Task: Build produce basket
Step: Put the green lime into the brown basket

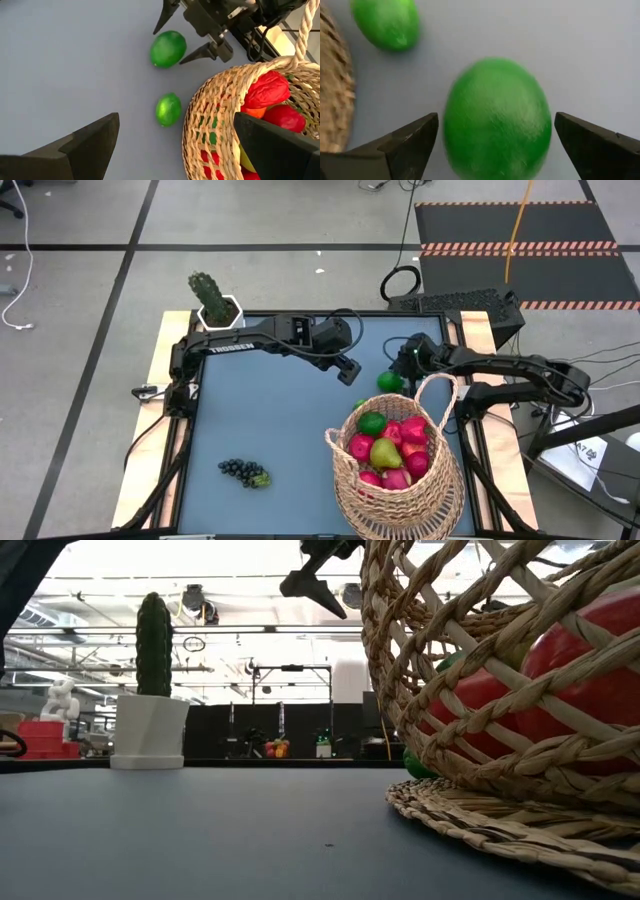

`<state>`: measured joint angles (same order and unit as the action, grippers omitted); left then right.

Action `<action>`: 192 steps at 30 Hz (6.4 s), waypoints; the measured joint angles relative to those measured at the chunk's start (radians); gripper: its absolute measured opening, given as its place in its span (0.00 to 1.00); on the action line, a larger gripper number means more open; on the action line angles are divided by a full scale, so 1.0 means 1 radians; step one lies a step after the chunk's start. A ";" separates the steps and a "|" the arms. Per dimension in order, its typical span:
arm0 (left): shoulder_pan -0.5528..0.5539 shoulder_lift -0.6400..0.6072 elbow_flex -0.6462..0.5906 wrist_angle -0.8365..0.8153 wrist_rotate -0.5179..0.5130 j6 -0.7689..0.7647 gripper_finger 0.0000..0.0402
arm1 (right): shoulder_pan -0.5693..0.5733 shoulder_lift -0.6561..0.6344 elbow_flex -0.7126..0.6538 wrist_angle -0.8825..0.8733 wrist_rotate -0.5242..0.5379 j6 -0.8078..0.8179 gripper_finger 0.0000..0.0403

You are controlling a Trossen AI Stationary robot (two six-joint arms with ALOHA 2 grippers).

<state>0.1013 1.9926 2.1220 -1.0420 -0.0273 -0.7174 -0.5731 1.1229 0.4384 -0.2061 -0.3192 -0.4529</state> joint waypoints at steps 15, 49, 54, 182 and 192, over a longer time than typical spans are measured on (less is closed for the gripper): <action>0.000 0.000 0.000 0.000 0.000 0.016 0.97 | 0.040 0.010 -0.051 0.086 0.032 0.015 0.97; -0.028 0.000 0.000 -0.001 0.011 0.108 0.97 | 0.038 -0.264 0.180 -0.012 0.341 0.212 0.79; -0.028 0.000 0.000 -0.001 0.028 0.125 0.97 | 0.037 -0.302 0.275 -0.011 0.431 0.301 0.79; -0.033 -0.194 0.000 0.015 -0.050 0.268 0.97 | 0.470 -0.404 0.503 0.067 0.083 0.279 0.79; -0.033 -0.194 0.000 0.015 -0.050 0.270 0.97 | 0.472 -0.402 0.503 0.069 0.084 0.474 0.79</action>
<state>0.0685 1.7985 2.1216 -1.0270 -0.0772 -0.4469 -0.1016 0.7209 0.9413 -0.1370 -0.2350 0.0209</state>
